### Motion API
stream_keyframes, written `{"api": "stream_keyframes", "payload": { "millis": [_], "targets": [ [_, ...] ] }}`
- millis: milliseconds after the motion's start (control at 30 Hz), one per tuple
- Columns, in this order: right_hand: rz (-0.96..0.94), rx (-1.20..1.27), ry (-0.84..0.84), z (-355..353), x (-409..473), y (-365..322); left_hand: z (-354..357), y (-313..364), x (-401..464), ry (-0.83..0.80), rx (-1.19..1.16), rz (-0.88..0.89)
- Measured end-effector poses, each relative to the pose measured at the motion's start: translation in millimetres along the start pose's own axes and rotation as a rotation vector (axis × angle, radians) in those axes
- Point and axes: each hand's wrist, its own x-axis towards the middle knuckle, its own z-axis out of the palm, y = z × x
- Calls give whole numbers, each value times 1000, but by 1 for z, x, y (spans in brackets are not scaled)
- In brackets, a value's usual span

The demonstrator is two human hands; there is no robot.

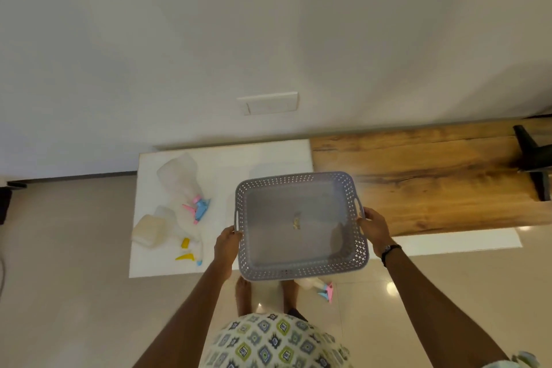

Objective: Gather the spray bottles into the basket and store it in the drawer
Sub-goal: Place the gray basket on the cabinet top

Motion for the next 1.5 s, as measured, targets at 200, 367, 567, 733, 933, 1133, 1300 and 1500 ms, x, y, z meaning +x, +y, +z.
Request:
{"api": "stream_keyframes", "payload": {
  "millis": [200, 367, 567, 733, 933, 1133, 1300, 1500],
  "targets": [
    [29, 36, -67, 43, -46, -14, -65, -1, 0, 21, -27, -14],
    [44, 86, -38, 88, -43, -8, -94, -11, 37, -26, 23, -9],
    [-1, 69, -23, 122, -13, -4, -102, -6, 81, -71, -34, 102],
    [-28, -5, -13, 139, 3, -15, -105, 1, 105, -90, -8, 100],
    [-61, -8, -55, 164, 13, -47, -112, 14, 126, -72, -56, 154],
    [-118, -26, -84, 186, 28, -66, -125, 31, 142, -37, -7, 215],
    [-203, -77, -54, 202, 32, -66, -136, 42, 151, -2, 111, 295],
    [-274, -204, 28, 212, 29, -51, -145, 41, 156, -23, 178, 402]
  ]
}}
